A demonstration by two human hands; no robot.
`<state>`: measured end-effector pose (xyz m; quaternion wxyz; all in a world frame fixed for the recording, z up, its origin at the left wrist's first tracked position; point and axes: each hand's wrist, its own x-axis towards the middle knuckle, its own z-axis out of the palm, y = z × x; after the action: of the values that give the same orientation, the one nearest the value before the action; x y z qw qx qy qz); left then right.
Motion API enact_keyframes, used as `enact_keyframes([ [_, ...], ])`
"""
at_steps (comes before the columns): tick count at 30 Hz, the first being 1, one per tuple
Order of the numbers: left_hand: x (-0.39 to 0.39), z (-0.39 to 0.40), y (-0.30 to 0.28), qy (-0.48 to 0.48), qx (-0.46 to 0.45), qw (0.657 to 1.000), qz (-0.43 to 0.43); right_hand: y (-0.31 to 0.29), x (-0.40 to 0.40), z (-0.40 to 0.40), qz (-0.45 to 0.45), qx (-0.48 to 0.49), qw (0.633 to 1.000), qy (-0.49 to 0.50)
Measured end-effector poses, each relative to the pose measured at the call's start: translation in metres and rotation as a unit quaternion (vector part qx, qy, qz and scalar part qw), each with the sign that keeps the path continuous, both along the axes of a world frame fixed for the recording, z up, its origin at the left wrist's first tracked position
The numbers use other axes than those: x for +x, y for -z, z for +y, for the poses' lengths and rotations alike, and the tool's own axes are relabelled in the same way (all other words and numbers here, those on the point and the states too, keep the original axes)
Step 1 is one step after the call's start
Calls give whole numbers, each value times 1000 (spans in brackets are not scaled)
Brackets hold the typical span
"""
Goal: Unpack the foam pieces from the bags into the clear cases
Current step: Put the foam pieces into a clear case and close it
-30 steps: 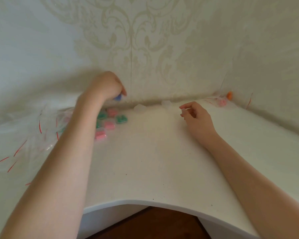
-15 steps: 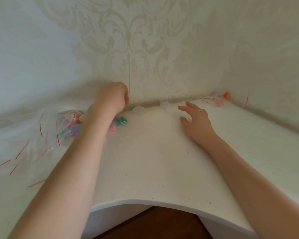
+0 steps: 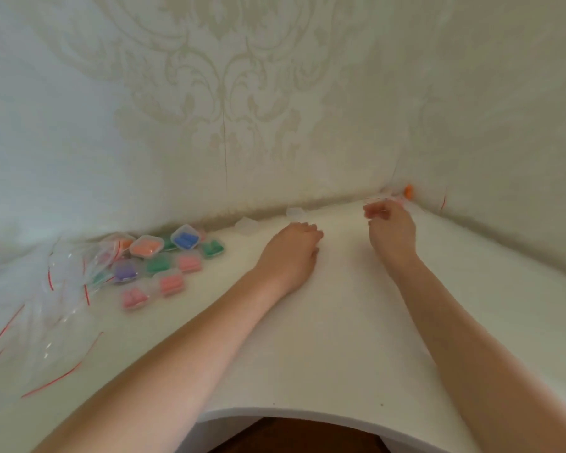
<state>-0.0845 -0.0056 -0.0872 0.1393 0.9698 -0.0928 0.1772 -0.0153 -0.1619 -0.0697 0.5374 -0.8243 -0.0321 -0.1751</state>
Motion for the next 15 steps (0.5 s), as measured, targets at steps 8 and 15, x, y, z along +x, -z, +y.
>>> enact_keyframes([
  [8,8,3,5,-9,-64,993,-101,-6,73,-28,56,-313,947,53],
  [15,12,4,10,9,-112,988,-108,20,99,-25,47,-293,944,147],
])
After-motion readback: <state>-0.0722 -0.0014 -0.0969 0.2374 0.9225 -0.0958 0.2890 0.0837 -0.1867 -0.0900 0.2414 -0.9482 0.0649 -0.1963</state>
